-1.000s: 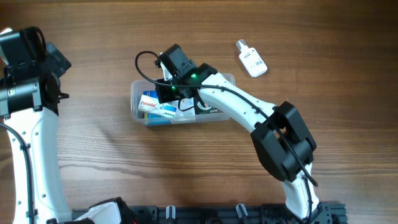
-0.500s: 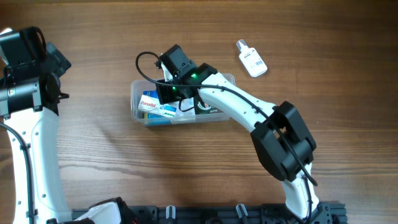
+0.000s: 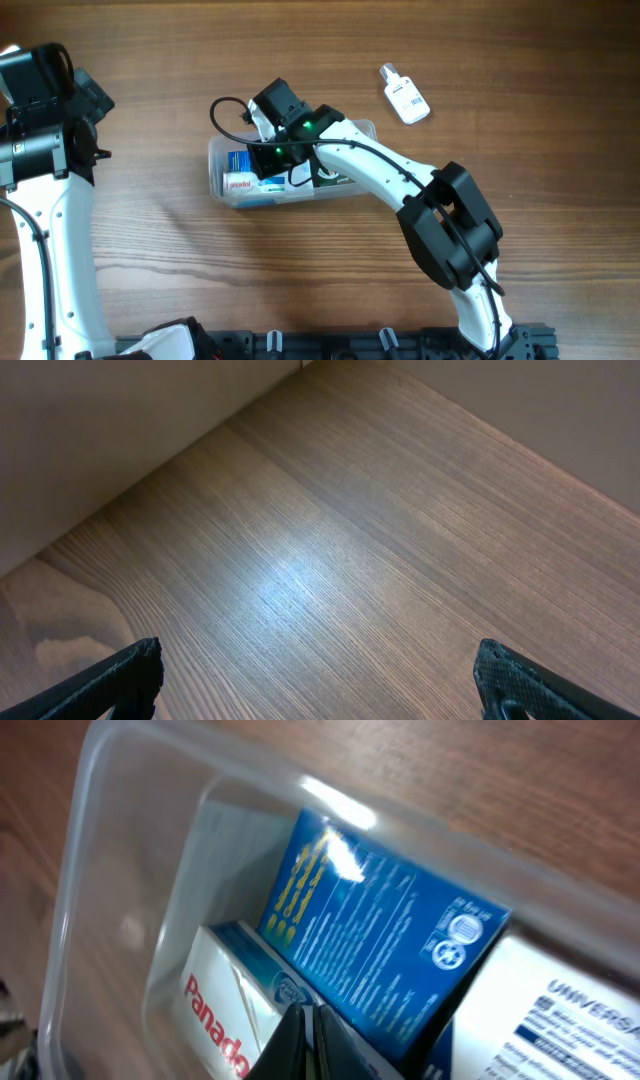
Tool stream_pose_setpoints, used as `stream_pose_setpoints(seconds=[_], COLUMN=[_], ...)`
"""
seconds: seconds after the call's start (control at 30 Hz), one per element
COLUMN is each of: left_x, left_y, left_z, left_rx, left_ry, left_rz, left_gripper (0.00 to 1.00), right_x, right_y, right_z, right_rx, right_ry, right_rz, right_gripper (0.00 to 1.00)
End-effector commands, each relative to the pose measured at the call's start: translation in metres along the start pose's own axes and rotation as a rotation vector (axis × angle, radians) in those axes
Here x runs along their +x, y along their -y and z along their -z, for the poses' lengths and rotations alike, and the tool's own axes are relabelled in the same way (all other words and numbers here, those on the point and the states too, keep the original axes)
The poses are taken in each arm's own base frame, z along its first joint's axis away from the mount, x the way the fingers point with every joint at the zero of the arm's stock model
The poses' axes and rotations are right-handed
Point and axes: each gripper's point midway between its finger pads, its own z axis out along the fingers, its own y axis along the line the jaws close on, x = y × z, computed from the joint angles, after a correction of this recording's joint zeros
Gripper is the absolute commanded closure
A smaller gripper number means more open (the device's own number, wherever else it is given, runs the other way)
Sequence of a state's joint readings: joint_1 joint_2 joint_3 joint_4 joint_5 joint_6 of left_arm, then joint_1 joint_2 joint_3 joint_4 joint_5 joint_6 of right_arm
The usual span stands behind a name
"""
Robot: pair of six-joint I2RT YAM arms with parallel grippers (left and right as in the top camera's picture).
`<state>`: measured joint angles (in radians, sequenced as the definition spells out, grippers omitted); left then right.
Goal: Pack container
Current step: 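Release the Panadol box and raise the right gripper away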
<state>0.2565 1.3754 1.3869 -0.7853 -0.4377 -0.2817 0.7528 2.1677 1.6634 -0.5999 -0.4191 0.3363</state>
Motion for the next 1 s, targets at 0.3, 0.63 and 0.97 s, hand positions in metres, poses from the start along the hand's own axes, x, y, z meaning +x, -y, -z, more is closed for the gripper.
stream_pose_setpoints(seconds=[0.3,0.63,0.97], left_x=[-0.004,-0.004,-0.004], left_y=[-0.004,-0.004,-0.004], left_z=[0.002,0.002,0.002], left_rx=[-0.012,-0.012,-0.012], left_ry=[0.014,0.014,0.014], left_rz=[-0.008,-0.008,-0.008], left_gripper=[0.0,0.0,0.0], right_x=[-0.012,-0.06,0.065], right_y=[-0.01,-0.047,-0.063], right_z=[0.005,0.093,0.075], right_rx=[-0.055,-0.057,0.151], right_ry=[-0.005,0.105,-0.327], right_rz=[0.065,0.1,0.423], right_gripper=[0.96,0.96,0.96])
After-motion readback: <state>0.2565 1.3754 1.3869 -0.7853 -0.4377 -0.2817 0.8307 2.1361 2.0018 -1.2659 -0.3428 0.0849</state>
